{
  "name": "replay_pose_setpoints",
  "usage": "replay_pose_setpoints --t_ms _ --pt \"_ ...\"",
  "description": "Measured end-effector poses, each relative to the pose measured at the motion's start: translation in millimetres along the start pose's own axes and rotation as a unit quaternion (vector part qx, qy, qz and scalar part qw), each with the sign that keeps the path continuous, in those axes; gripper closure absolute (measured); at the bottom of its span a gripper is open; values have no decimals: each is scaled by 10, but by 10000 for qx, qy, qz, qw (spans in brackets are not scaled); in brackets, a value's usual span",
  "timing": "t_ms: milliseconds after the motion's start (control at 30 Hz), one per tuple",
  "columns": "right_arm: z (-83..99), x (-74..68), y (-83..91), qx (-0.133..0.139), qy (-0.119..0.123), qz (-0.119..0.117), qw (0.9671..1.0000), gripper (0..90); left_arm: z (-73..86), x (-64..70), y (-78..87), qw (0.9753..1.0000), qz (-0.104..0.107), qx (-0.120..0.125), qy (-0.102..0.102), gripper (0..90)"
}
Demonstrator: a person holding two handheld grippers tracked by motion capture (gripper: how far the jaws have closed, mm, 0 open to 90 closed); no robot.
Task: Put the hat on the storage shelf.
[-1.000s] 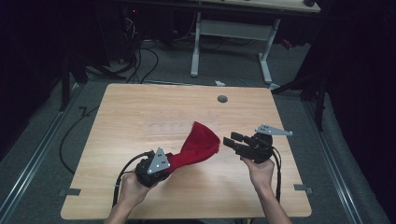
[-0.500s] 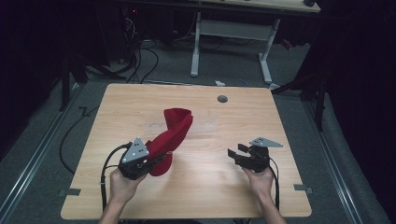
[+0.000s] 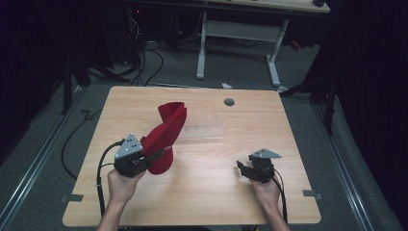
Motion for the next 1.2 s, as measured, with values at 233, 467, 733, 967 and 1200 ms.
replay_pose_setpoints --t_ms 233,467,733,967,1200 --pt "66 38 -23 -117 -51 103 9999 405 -217 -95 23 9996 -119 237 101 835" --pt "69 29 -28 -146 38 148 9998 378 -381 -175 -31 9991 -204 340 135 835" --pt "78 24 -19 -155 9 174 9997 370 -574 -185 -144 9986 -260 461 -43 834" --pt "79 23 -18 -155 3 171 9997 369 -691 -299 -253 9976 -434 502 -171 835" --pt "79 23 -18 -155 3 170 9997 369 -753 -454 -361 9957 -622 630 -254 835"
Point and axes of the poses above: each handheld gripper's, and its own axes: y roughly backward along the jaws, z roughly out of its underside, x roughly to its right, the point moved 8 cm from there along -y, roughly forward along the jaws, and after that the axes turned 4 degrees about y, right-handed, at the moved point
